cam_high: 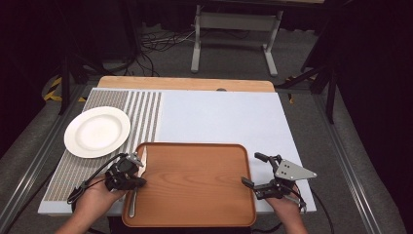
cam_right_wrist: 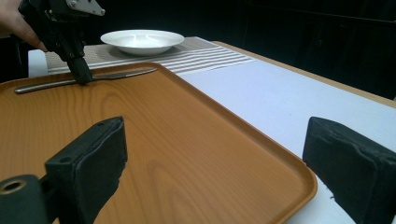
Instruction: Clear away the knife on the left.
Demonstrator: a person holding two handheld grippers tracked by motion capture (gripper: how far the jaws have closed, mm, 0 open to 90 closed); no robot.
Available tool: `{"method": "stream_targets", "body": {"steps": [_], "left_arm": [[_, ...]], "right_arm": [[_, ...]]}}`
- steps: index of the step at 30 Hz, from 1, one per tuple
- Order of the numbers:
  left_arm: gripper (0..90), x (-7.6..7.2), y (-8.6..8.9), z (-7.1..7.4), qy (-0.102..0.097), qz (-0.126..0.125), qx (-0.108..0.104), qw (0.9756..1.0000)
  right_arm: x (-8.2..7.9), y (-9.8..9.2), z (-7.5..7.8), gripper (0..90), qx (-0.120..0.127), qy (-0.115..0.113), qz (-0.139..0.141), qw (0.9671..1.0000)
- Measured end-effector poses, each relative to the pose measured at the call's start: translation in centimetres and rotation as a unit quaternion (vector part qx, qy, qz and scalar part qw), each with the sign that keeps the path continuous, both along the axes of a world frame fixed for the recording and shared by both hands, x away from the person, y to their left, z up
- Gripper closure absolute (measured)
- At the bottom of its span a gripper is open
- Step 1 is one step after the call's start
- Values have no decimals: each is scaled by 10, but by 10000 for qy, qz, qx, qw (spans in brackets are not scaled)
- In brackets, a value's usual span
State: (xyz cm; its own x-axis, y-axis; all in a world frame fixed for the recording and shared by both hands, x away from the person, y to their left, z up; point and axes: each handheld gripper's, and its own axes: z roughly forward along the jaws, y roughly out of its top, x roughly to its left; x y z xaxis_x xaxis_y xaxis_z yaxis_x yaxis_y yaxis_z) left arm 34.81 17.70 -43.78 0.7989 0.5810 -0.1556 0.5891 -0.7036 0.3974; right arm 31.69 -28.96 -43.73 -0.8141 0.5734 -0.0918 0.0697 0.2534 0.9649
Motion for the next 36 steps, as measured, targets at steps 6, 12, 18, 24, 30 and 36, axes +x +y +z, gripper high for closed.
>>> {"method": "stream_targets", "body": {"steps": [6,12,18,24,30,36], "left_arm": [[780,-1,-1,3,-127,-67,-202,9997],[527,-2,-2,11,-302,-89,-580,9978],[177,-6,2,21,-788,-248,-908,9924],[77,-10,7,27,-1010,-207,-1102,9885],[56,-19,13,35,-1462,-285,-1277,9806],[41,-28,22,41,-1857,-322,-1771,9660]], "right_arm": [[1,0,0,71,0,6,-8,10000],[2,1,0,71,-3,-8,27,10000],[4,3,1,71,9,-1,50,10000],[7,7,2,71,37,-28,103,9999],[11,10,4,71,50,-67,143,9999],[13,12,5,71,71,-86,162,9998]]}}
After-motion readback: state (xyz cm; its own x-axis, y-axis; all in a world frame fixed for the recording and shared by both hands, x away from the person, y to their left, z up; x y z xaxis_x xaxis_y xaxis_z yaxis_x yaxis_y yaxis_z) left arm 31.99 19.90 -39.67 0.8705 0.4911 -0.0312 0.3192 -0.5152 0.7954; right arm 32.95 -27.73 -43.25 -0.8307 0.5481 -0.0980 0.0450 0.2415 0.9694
